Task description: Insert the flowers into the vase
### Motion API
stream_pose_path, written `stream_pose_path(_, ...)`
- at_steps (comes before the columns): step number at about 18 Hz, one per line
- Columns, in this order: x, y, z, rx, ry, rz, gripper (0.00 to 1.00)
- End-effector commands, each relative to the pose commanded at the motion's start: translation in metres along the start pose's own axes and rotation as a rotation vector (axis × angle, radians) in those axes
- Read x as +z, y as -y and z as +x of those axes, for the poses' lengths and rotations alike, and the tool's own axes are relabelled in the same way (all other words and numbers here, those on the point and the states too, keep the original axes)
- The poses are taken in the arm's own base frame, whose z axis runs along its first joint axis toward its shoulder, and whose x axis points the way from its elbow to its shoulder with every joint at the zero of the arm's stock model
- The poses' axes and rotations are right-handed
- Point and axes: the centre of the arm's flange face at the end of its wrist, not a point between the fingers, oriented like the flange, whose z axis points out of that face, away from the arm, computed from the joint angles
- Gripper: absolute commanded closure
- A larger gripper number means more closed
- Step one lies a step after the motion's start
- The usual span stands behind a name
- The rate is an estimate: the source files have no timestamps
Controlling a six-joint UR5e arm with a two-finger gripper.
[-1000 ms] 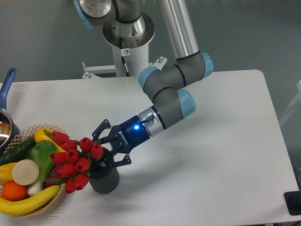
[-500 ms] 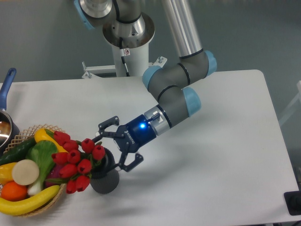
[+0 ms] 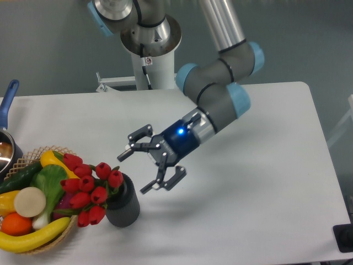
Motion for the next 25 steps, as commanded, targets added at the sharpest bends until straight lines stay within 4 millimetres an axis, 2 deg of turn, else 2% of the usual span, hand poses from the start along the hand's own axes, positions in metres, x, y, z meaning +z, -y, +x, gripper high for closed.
stream_pose_path(2, -0.021, 0.011, -0.009, 0.028, 0.047, -0.033, 0.00)
stream_pose_path(5, -0.040, 0.029, -0.014, 0.085, 0.160, -0.293, 0.00)
stream_pose_path(7, -0.051, 0.047, -0.014, 0.121, 0.225, -0.419, 0.00)
stream_pose_path(11, -0.082, 0.059, -0.017, 0.124, 0.359, -0.637, 0.00)
stream_pose_path(12, -0.091, 0.066, -0.018, 0.135, 0.396, -0.684, 0.00)
stream_pose_path(13, -0.102, 0.083, -0.023, 0.156, 0.437, -0.722, 0.00)
stream_pose_path(17, -0.131, 0.126, -0.039, 0.125, 0.486, -0.862, 0.00)
stream_pose_path(19, -0.147, 0.137, -0.043, 0.085, 0.488, -0.961, 0.00)
stream_pose_path(21, -0.175, 0.143, -0.046, 0.063, 0.436, -1.027, 0.00)
stream_pose_path(25, -0.260, 0.147, -0.044, 0.174, 0.183, -1.160, 0.00)
